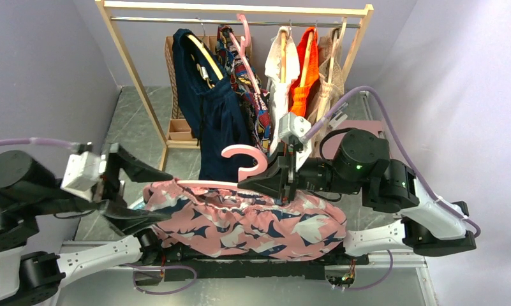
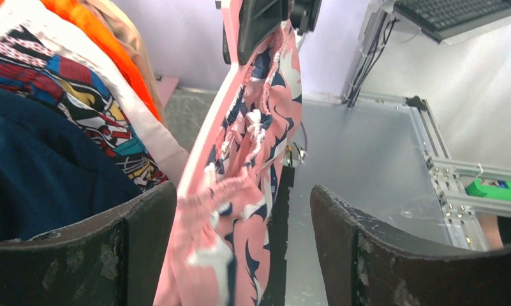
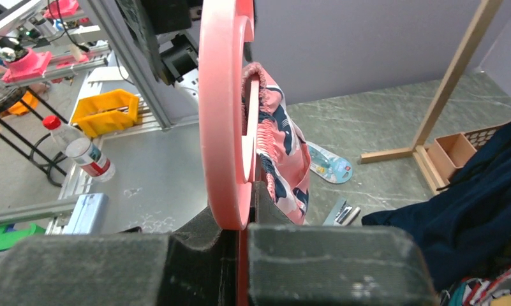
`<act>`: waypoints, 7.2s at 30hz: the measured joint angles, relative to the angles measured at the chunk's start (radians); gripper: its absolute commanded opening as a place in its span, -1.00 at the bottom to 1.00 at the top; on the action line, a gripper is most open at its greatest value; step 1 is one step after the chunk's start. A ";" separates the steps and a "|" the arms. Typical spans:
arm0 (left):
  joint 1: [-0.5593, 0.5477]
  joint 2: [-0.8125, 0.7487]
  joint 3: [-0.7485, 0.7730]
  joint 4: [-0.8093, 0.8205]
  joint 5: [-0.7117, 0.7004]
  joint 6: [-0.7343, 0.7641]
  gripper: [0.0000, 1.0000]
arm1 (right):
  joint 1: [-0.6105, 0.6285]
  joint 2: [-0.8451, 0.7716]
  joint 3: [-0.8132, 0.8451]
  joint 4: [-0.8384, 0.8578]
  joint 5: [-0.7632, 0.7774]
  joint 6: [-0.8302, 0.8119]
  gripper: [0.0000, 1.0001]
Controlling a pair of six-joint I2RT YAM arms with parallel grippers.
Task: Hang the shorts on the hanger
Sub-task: Hang the shorts on the hanger.
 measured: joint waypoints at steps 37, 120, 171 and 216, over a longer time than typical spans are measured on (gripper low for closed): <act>0.000 -0.027 -0.084 0.028 -0.088 0.060 -0.71 | 0.000 -0.056 -0.056 0.031 -0.008 0.023 -1.00; 0.000 0.338 0.207 0.024 0.108 0.149 0.53 | 0.000 0.077 0.166 -0.100 0.031 -0.086 -1.00; 0.003 0.272 0.081 -0.020 0.106 0.162 0.26 | 0.002 0.190 0.322 -0.328 0.038 -0.091 -1.00; 0.004 -0.048 0.080 0.318 -0.259 0.044 0.89 | -0.002 0.368 0.562 -0.320 0.402 0.008 -1.00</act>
